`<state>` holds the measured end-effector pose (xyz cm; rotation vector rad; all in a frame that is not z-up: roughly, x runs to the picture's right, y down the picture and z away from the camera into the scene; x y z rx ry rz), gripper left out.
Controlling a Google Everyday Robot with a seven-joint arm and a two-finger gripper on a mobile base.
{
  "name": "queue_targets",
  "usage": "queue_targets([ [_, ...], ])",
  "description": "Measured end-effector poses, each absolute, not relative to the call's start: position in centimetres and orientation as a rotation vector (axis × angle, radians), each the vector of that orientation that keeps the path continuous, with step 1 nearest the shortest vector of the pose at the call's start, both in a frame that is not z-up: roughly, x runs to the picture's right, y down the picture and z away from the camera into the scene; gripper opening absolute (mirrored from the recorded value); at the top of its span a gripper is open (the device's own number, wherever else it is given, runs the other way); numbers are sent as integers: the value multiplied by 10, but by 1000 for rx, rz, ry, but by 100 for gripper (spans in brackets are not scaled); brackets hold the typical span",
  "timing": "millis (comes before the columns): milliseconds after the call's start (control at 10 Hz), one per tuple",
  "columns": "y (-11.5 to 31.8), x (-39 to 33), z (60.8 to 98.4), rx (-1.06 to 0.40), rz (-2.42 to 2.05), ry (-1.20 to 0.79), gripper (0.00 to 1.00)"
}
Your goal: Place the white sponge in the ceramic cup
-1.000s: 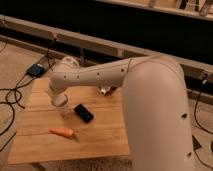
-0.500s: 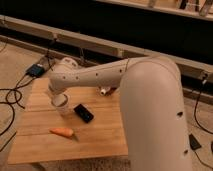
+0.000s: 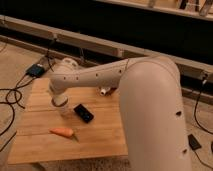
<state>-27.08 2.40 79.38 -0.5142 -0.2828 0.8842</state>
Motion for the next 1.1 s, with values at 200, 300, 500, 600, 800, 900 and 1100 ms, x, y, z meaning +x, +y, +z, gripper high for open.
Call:
queue_targets([
  [200,25,-269,795,-510,883,-279,60],
  [300,26,-268,796,-509,882,-276,60],
  [500,27,-267,795,-508,881,-274,60],
  [600,27,-267,795,-507,882,-273,60],
  [800,22,-264,794,-503,892,-270,60],
  [900,21,-261,793,-510,900,-264,60],
  [1100,17,-252,789,-532,902,-249,60],
])
